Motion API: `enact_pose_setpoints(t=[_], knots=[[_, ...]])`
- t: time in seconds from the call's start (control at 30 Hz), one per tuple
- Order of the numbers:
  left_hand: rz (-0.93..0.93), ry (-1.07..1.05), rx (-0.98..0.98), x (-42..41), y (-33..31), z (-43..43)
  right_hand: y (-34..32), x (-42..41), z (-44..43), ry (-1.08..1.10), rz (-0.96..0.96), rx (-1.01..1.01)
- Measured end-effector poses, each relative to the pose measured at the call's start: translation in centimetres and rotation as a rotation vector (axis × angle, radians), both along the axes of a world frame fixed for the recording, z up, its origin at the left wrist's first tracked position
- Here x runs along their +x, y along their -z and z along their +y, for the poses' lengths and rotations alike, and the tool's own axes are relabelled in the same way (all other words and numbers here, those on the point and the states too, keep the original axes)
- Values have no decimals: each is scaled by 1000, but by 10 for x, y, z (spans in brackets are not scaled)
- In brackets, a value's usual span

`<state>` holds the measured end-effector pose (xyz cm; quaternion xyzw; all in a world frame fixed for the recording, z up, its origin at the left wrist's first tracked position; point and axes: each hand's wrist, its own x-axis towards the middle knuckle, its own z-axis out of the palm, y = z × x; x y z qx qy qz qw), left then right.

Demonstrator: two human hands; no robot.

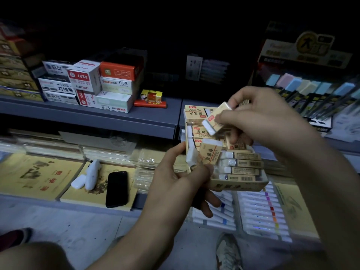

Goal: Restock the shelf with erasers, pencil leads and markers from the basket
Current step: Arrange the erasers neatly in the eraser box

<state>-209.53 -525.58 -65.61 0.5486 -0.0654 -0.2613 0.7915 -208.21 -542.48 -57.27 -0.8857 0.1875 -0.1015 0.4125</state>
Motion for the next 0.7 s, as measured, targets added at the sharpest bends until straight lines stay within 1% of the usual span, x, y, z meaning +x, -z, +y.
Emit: enact_pose_setpoints(t=[0.1,0.17,0.23,0.33,0.43,0.47,0.53,0.63,0.7], knots=[[1,1,1,0,-1,0,7,1,7,73,9,-11],[3,5,1,0,-1,0,9,1,10,130,24,-151],[7,5,-1,0,-1,0,9,-1,11,175,78,-298],[5,8,-1,0,-1,0,11,-3,14,189,112,-402],[0,14,0,0,-2,0,15,-3,16,173,82,-478],[2,13,0,0,-2,0,16,-3,16,169,67,-478],[7,11,-5,0,-2,0,12,-3,11,142,68,-398],[4,12,-6,0,-1,1,0,-6,1,17,176,-242],[-4,16,-6,0,-1,1,-2,-6,-3,-47,201,-241]])
